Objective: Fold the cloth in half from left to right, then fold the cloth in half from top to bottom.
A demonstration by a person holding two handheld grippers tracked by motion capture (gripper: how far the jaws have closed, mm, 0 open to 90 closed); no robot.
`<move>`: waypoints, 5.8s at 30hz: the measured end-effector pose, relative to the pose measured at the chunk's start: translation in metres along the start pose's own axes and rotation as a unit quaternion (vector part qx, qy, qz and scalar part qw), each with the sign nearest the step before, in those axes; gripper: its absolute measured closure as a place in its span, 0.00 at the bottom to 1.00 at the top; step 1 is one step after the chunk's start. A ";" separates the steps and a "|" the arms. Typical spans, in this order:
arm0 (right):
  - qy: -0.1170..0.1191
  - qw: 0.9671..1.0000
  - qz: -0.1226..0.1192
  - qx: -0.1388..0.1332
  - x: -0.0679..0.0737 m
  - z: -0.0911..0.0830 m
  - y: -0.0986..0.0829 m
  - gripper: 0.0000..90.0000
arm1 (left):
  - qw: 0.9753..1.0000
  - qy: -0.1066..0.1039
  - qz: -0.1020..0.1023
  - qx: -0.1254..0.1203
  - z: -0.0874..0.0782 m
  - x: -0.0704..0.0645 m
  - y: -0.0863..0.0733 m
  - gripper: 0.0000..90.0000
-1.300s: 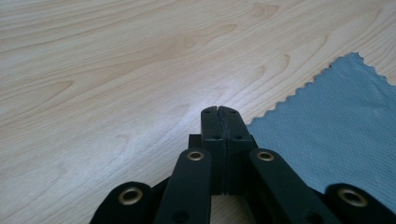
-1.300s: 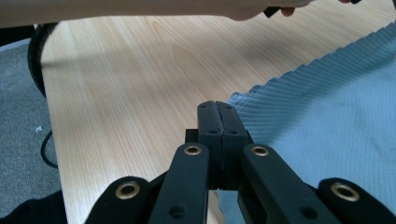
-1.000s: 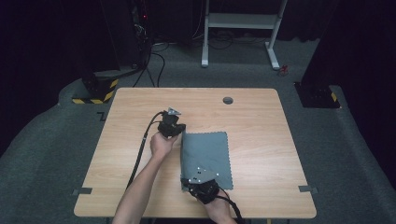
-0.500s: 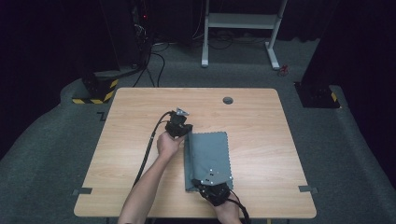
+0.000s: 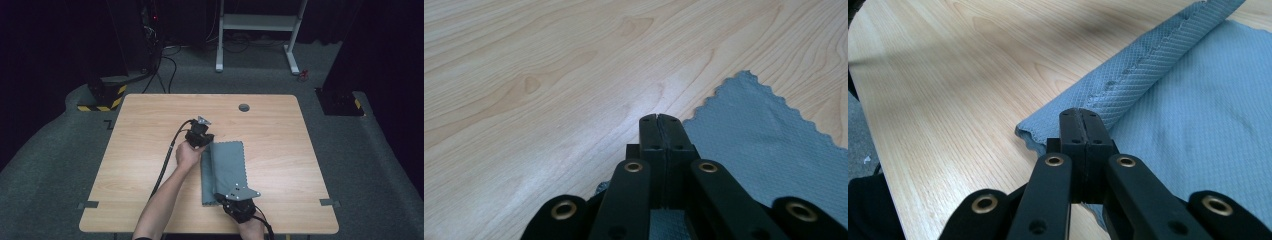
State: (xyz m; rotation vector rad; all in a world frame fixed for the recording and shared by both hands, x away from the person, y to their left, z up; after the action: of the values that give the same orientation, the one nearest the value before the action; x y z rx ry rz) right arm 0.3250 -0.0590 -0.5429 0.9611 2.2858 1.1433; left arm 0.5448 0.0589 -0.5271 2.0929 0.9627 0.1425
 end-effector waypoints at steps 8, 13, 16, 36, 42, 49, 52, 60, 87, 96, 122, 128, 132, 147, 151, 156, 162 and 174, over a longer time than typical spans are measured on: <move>-0.008 1.000 0.007 0.002 -0.008 -0.006 -0.008 1.00 | 1.000 -0.005 0.009 0.003 0.012 -0.010 0.005 1.00; -0.013 1.000 0.015 0.004 -0.011 -0.009 -0.013 1.00 | 1.000 -0.008 0.016 0.005 0.017 -0.016 0.009 1.00; -0.015 1.000 0.018 0.003 -0.013 -0.010 -0.015 1.00 | 1.000 -0.011 0.018 0.005 0.020 -0.019 0.011 1.00; -0.044 0.998 0.044 0.005 -0.036 -0.024 -0.034 1.00 | 1.000 -0.015 0.021 0.017 0.046 -0.036 0.021 1.00; -0.050 0.997 0.051 0.007 -0.041 -0.028 -0.039 1.00 | 0.999 -0.018 0.026 0.018 0.053 -0.044 0.025 0.99; -0.061 0.997 0.055 0.013 -0.047 -0.032 -0.044 1.00 | 0.999 -0.017 0.032 0.022 0.062 -0.047 0.025 0.99; -0.063 0.996 0.055 0.015 -0.049 -0.032 -0.045 1.00 | 0.999 -0.019 0.032 0.018 0.063 -0.049 0.026 0.99; -0.071 0.995 0.067 0.019 -0.053 -0.035 -0.050 1.00 | 0.999 -0.020 0.036 0.017 0.069 -0.052 0.027 0.99; -0.078 0.993 0.080 0.042 -0.060 -0.036 -0.057 0.99 | 0.998 -0.011 0.050 0.025 0.086 -0.060 0.029 0.95; -0.087 0.992 0.083 0.046 -0.068 -0.040 -0.057 0.87 | 0.999 -0.016 0.042 0.005 0.068 -0.059 0.035 0.64; -0.069 0.995 0.024 0.068 -0.108 0.025 -0.004 0.92 | 0.999 -0.019 0.043 0.016 -0.025 -0.104 -0.074 0.43; -0.071 0.994 0.014 0.079 -0.111 0.031 -0.006 0.92 | 0.998 -0.002 0.053 0.031 -0.029 -0.109 -0.093 0.42; -0.075 0.994 0.004 0.078 -0.114 0.030 -0.007 0.92 | 0.997 0.011 0.066 0.042 -0.034 -0.108 -0.107 0.44; -0.061 0.997 0.010 0.050 -0.102 0.002 -0.013 0.84 | 0.996 -0.022 0.085 0.015 -0.047 -0.137 -0.123 0.43; -0.047 0.998 0.007 0.046 -0.091 -0.010 -0.024 0.79 | 0.997 -0.017 0.081 0.010 -0.046 -0.138 -0.132 0.44; -0.049 0.997 0.003 0.057 -0.088 -0.014 -0.040 0.71 | 0.997 -0.013 0.076 -0.016 -0.050 -0.137 -0.141 0.43; -0.058 0.997 -0.005 0.057 -0.089 -0.016 -0.042 0.66 | 0.997 -0.010 0.073 -0.017 -0.051 -0.137 -0.142 0.43; -0.057 0.997 -0.005 0.057 -0.088 -0.016 -0.042 0.67 | 0.997 -0.016 0.074 -0.016 -0.058 -0.135 -0.147 0.45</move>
State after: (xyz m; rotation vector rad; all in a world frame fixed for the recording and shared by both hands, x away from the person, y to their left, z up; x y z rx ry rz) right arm 0.3583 -0.1497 -0.5631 1.0284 2.2806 0.9371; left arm 0.3405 0.0599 -0.5650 2.1302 0.7809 0.1997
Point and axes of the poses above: each handheld gripper's, and its own axes: z roughly forward along the jaws, y roughly out of its top, x roughly to its left, the point moved 6 cm from there along z, roughly forward along the jaws, and after that the axes turned 11 degrees about -y, right-handed, at the moved point
